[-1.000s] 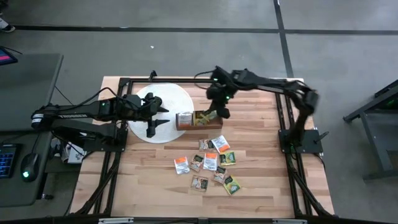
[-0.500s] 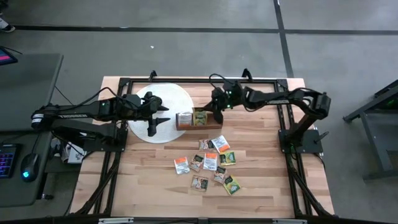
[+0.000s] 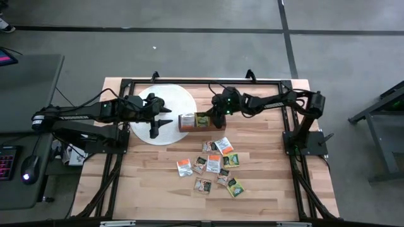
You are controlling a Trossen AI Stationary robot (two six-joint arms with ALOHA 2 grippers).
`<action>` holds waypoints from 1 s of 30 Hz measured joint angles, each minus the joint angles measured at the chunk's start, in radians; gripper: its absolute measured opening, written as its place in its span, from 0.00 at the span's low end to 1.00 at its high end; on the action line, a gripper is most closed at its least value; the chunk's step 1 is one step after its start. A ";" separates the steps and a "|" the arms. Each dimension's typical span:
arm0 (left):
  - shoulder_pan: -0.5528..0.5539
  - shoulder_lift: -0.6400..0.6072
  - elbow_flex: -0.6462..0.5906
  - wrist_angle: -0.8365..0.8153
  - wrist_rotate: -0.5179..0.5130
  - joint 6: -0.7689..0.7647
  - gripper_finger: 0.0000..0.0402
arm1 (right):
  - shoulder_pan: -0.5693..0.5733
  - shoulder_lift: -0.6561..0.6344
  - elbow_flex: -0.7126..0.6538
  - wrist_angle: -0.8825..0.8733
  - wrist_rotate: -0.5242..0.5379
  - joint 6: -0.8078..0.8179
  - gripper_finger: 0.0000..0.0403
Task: Pick & Place Tea
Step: Put the yellow tea bag into the middle section of the wooden organizer
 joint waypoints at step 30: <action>0.000 0.000 0.000 0.000 0.008 0.006 0.50 | 0.026 0.009 0.001 -0.097 0.070 0.041 0.01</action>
